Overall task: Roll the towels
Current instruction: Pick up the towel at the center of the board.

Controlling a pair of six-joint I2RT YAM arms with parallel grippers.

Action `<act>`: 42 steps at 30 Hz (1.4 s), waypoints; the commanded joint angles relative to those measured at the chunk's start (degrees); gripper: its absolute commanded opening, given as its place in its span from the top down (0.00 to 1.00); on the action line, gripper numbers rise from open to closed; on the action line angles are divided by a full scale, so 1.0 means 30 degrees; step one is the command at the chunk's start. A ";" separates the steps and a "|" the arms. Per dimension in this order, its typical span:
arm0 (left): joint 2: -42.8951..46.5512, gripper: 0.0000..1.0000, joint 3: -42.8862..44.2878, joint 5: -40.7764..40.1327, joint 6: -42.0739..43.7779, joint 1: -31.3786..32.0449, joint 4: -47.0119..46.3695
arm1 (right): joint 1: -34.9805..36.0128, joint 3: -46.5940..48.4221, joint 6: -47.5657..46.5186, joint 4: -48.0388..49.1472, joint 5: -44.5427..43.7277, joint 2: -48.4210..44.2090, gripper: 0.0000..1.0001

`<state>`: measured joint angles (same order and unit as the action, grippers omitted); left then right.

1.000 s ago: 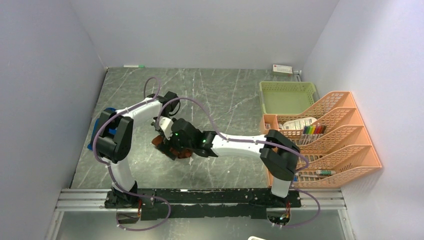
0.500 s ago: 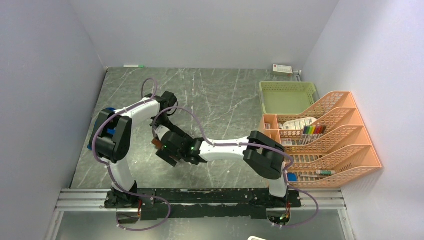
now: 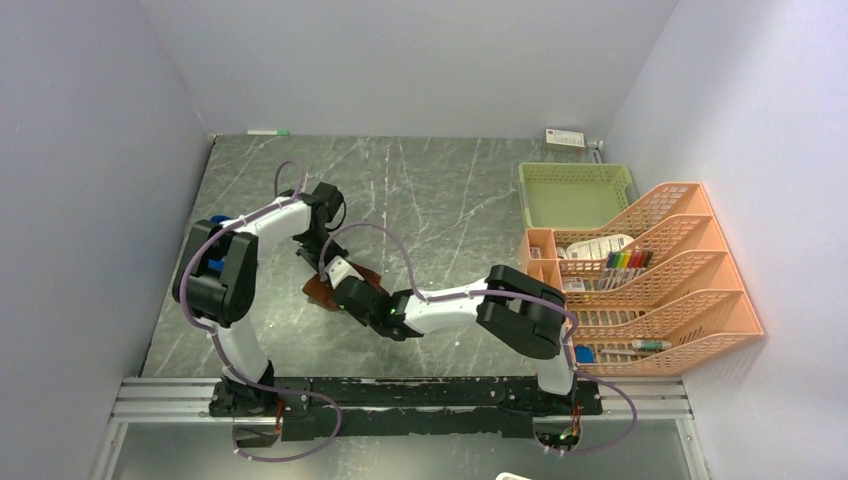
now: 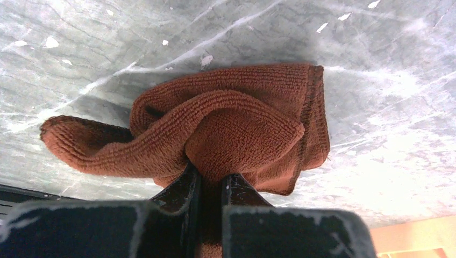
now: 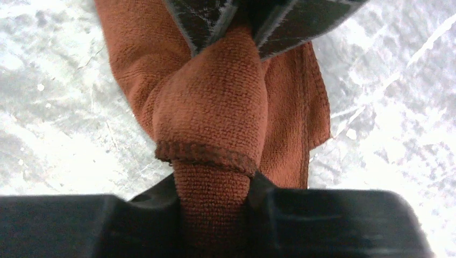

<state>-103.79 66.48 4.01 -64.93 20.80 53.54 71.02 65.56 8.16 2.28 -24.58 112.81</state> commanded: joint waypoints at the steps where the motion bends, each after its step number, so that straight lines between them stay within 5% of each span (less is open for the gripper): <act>1: -0.0924 0.91 -0.1584 0.0959 0.0745 -0.0194 -0.0394 | -0.0295 -0.1101 0.0580 0.0616 0.0684 -0.0218 1.00; 3: -0.0415 0.77 -0.1285 0.1042 0.1101 -0.0399 -0.0308 | -0.0570 -0.1608 0.0954 0.1244 0.2067 -0.0423 1.00; 9: 0.1519 0.53 0.0962 0.1207 0.2973 -0.1776 0.1029 | -0.2919 -0.4975 0.3525 0.5429 0.8858 -0.2152 1.00; 13: 0.3216 0.51 0.1754 0.2903 0.4978 -0.3040 0.0553 | -0.5498 -0.6641 0.6214 0.9237 1.4686 -0.2474 1.00; 19: 0.7542 0.52 0.0990 0.3157 0.7194 -0.3593 -0.1284 | -0.7283 -0.6218 0.8727 1.0604 1.8351 -0.1848 1.00; 23: 1.0880 0.40 -0.0937 0.2627 0.7435 -0.3592 -0.2715 | -0.9126 -0.6178 1.2189 1.4126 2.1375 -0.1438 1.00; 28: 1.3120 0.36 -0.2515 0.2654 0.7872 -0.3589 -0.3713 | -1.0245 -0.3905 1.1204 1.1578 2.1638 -0.2331 1.00; 30: 1.3674 0.24 -0.2941 0.2977 0.8090 -0.3592 -0.4256 | -1.0619 -0.2943 1.0643 1.0481 2.1622 -0.2631 1.00; 42: 1.4853 0.24 -0.3755 0.3875 0.9334 -0.3592 -0.4944 | -1.6367 0.1603 0.5923 0.2606 1.9779 -0.5483 1.00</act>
<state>-60.23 56.45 12.67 -39.31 9.93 41.30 28.47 67.18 32.58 20.08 37.01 99.63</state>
